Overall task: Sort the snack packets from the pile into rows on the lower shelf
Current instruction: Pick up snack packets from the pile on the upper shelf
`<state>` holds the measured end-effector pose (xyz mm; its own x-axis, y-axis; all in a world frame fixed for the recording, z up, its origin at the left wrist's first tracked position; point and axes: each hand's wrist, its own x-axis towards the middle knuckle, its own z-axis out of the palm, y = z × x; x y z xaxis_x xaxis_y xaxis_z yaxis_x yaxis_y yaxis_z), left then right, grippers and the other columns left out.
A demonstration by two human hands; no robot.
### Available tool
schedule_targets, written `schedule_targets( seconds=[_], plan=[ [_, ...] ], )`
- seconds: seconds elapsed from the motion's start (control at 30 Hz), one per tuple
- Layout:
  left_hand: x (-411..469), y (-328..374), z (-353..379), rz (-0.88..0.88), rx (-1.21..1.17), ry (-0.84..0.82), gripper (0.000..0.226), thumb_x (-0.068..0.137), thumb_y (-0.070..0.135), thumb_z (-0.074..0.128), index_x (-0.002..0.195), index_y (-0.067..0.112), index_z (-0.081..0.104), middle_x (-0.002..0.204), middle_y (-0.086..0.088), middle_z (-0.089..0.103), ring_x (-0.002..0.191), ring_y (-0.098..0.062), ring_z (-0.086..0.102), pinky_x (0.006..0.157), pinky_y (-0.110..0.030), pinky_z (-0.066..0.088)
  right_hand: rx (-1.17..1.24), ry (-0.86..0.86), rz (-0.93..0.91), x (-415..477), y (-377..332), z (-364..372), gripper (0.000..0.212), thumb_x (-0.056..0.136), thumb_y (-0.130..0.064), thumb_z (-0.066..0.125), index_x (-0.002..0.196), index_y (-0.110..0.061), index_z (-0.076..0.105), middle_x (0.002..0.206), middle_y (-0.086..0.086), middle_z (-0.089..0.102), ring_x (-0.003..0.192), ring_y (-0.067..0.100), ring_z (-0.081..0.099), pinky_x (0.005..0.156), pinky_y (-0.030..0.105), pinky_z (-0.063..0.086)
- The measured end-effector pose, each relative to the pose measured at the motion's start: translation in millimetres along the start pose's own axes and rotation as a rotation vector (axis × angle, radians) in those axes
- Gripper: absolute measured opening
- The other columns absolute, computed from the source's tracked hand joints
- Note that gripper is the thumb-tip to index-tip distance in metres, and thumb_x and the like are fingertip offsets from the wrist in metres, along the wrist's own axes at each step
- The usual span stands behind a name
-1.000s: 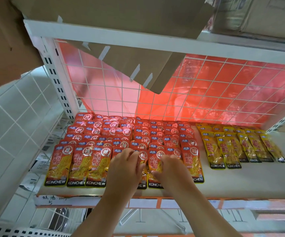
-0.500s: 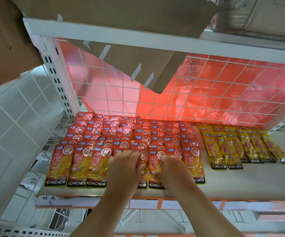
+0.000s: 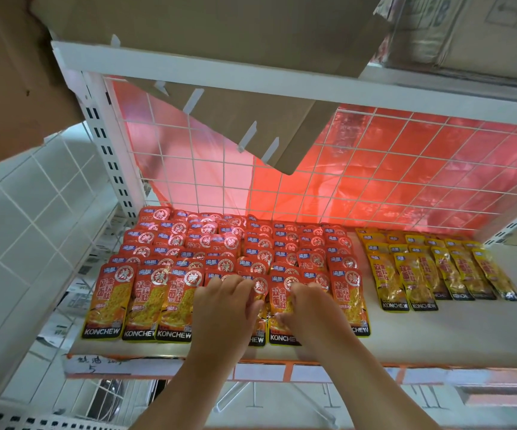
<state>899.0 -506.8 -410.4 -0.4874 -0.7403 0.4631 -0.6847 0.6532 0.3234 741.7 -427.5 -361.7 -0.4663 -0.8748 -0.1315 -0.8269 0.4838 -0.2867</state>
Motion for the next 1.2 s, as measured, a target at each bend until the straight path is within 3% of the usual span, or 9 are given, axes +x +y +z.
schedule_targets(
  seconds=[0.43, 0.57, 0.7, 0.8, 0.97, 1.1, 1.2],
  plan=[
    [-1.6, -0.7, 1.3, 0.023, -0.011, 0.018, 0.025, 0.082, 0.041, 0.082, 0.099, 0.025, 0.071, 0.095, 0.009, 0.067, 0.083, -0.018, 0.062, 0.071, -0.039, 0.049, 0.034, -0.020, 0.012, -3.2, 3.2, -1.7, 0.037, 0.086, -0.050, 0.075, 0.101, -0.022, 0.057, 0.097, -0.001, 0.059, 0.085, 0.018, 0.062, 0.075, 0.032, 0.055],
    [-1.5, -1.0, 2.6, 0.019, -0.032, 0.025, 0.024, 0.084, 0.039, 0.080, 0.101, 0.025, 0.072, 0.099, 0.007, 0.068, 0.086, -0.020, 0.063, 0.073, -0.039, 0.050, 0.036, -0.027, 0.013, -4.4, 5.1, -3.7, 0.039, 0.085, -0.050, 0.075, 0.089, -0.029, 0.043, 0.094, -0.002, 0.056, 0.078, 0.016, 0.052, 0.064, 0.027, 0.042],
    [-2.2, 0.3, 1.9, 0.021, -0.072, 0.025, 0.023, 0.086, 0.039, 0.070, 0.104, 0.027, 0.073, 0.103, 0.009, 0.067, 0.091, -0.018, 0.062, 0.076, -0.039, 0.049, 0.054, -0.043, 0.022, -5.2, 7.7, -5.2, 0.038, 0.085, -0.048, 0.075, 0.087, -0.029, 0.041, 0.091, -0.003, 0.055, 0.074, 0.013, 0.049, 0.061, 0.026, 0.036],
    [-7.9, -0.8, 1.0, 0.080, -0.042, -0.004, 0.030, 0.079, 0.038, 0.078, 0.107, 0.028, 0.071, 0.106, 0.009, 0.066, 0.096, -0.019, 0.061, 0.080, -0.040, 0.049, 0.055, -0.046, 0.024, -6.7, 9.8, -6.4, 0.039, 0.086, -0.048, 0.075, 0.087, -0.029, 0.040, 0.088, -0.006, 0.051, 0.072, 0.012, 0.046, 0.057, 0.024, 0.032],
    [-9.8, -1.6, -0.3, 0.087, -0.026, -0.011, 0.034, 0.076, 0.033, 0.087, 0.106, 0.026, 0.072, 0.104, 0.007, 0.068, 0.095, -0.021, 0.064, 0.080, -0.041, 0.052, 0.022, -0.044, 0.010, -8.1, 9.9, -7.1, 0.038, 0.087, -0.049, 0.074, 0.088, -0.027, 0.042, 0.091, -0.006, 0.053, 0.078, 0.013, 0.053, 0.059, 0.023, 0.036],
    [-6.3, -1.0, 1.2, 0.082, -0.039, -0.005, 0.033, 0.076, 0.032, 0.088, 0.104, 0.025, 0.072, 0.102, 0.007, 0.067, 0.092, -0.020, 0.065, 0.079, -0.041, 0.053, 0.016, -0.057, 0.008, -8.9, 8.4, -5.3, 0.034, 0.089, -0.048, 0.072, 0.096, -0.027, 0.046, 0.102, -0.005, 0.058, 0.088, 0.015, 0.061, 0.071, 0.026, 0.050],
    [-3.0, -0.9, 2.4, 0.068, -0.062, -0.016, 0.034, 0.074, 0.031, 0.090, 0.102, 0.024, 0.073, 0.099, 0.007, 0.067, 0.087, -0.017, 0.065, 0.077, -0.039, 0.054, 0.024, -0.062, 0.005, -9.6, 8.3, -3.4, 0.034, 0.089, -0.047, 0.072, 0.094, -0.028, 0.044, 0.102, -0.005, 0.059, 0.088, 0.014, 0.060, 0.069, 0.024, 0.048]
  ],
)
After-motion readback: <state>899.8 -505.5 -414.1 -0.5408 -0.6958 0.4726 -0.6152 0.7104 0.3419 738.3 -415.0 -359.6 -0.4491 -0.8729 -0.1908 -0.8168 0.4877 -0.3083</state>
